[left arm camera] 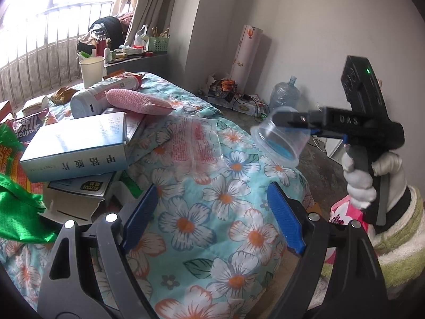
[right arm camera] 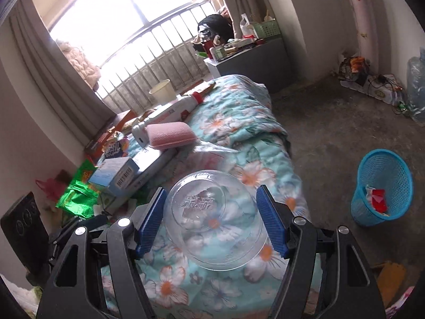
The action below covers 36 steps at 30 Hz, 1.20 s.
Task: Collect trash
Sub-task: 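Grasp the clear plastic cup with the right gripper while the left grasps the clear plastic bag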
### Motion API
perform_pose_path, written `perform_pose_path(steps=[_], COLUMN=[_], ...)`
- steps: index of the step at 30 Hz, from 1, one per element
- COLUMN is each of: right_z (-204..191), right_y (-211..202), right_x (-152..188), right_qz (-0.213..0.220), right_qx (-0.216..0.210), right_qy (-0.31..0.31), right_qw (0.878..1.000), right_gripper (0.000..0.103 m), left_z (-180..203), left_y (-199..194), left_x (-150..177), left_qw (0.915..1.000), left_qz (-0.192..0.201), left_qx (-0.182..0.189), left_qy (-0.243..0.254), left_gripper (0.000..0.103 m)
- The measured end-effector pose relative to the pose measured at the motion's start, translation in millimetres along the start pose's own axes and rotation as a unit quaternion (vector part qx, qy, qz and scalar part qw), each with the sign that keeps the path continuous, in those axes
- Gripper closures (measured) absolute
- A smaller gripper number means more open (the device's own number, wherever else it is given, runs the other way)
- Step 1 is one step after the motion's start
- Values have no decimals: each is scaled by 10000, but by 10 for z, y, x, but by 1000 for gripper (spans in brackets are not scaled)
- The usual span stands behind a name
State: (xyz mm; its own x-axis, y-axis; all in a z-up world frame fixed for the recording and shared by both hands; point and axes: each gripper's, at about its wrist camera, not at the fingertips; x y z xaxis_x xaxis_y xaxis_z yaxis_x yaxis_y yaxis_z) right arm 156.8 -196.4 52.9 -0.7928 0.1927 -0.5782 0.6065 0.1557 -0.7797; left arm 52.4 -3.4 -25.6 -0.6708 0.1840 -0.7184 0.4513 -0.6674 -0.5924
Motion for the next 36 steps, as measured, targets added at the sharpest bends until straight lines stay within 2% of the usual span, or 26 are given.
perform_pose_path(steps=[2,4,7,11,14,19,26,29,31,33,36], right_z=[103,201,330,402,446,499,532,536,540,538,525], right_y=[20,45,96,132,160,214,237,235,244,256,269], right_x=[102,166,205,233,256,298,304,307,310,304,304], right_qz=[-62,-116,-191,-215,-268,-355,-373,-370,-374,-393,-400], right_qx=[159,149,41,-85,-168,-284,-353,-359,-367,-370,-331], right_qy=[71,203,456,615,717,875,927,933,943,964,956], right_qw=[9998,9996,9988,9978,9969,9951,9944,9943,9942,9939,9941], right_gripper=[36,36,36,36,36,36,36,36,36,36,36], left_z=[-28,-11,113,307,356,268,241,221,204,187,170], left_y=[101,214,410,701,904,1164,1263,1299,1311,1327,1341], left_x=[-49,-91,-93,-25,4,14,-3,-39,-64,-72,-82], left_qw=[9999,10000,9981,9847,9731,9616,9593,9593,9608,9616,9625], left_qz=[-26,-56,-266,-696,-985,-1316,-1306,-1299,-1308,-1332,-1310], left_qx=[29,25,-111,-426,-719,-1046,-1094,-1160,-1101,-1080,-1044], left_qy=[-111,-43,535,1537,1956,2169,2253,2224,2181,2143,2133], left_gripper=[24,31,35,40,46,51,53,62,74,82,87])
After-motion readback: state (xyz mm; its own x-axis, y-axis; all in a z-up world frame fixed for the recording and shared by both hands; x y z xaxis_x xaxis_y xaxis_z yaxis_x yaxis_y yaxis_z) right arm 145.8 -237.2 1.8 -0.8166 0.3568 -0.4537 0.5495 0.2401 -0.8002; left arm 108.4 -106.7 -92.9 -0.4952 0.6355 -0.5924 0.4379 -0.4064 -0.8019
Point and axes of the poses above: each gripper's, at about its wrist camera, not at the fingertips, and y roughly the way its jaws point, z to its right, x to its underside, and after that the axes turned 12 degrees about x, right-handed
